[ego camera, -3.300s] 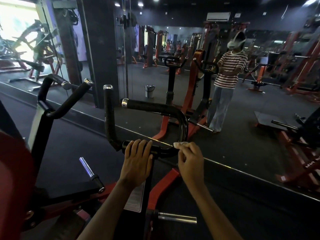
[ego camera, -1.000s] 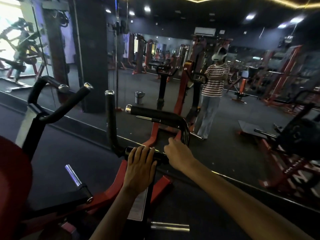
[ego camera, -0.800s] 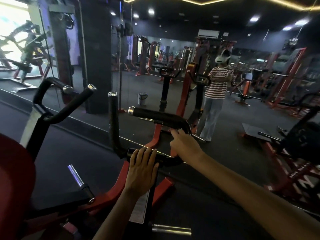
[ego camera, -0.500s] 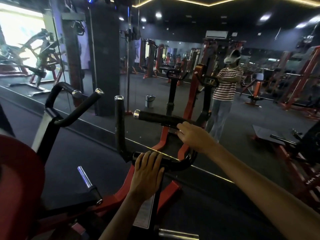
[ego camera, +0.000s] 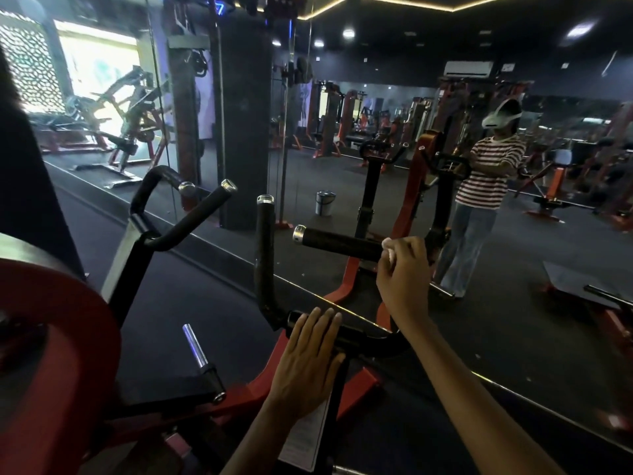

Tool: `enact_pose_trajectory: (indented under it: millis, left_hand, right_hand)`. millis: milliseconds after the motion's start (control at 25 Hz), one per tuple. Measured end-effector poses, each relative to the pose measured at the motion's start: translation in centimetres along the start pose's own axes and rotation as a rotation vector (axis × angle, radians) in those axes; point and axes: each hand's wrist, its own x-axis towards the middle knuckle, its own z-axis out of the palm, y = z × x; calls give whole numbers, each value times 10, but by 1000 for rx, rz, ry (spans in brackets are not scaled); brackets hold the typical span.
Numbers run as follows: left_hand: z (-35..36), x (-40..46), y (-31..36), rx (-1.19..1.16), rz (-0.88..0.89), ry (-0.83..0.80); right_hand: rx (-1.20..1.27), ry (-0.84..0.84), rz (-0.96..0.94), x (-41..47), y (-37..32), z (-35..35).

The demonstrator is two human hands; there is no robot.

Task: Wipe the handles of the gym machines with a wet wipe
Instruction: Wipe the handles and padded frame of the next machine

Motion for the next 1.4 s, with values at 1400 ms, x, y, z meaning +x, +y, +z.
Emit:
enact_pose_trajectory:
  millis: [1400]
  left_hand:
    - [-8, -2, -31, -23, -78, 49]
  right_hand:
    - [-7, -167, 257, 16, 22, -33]
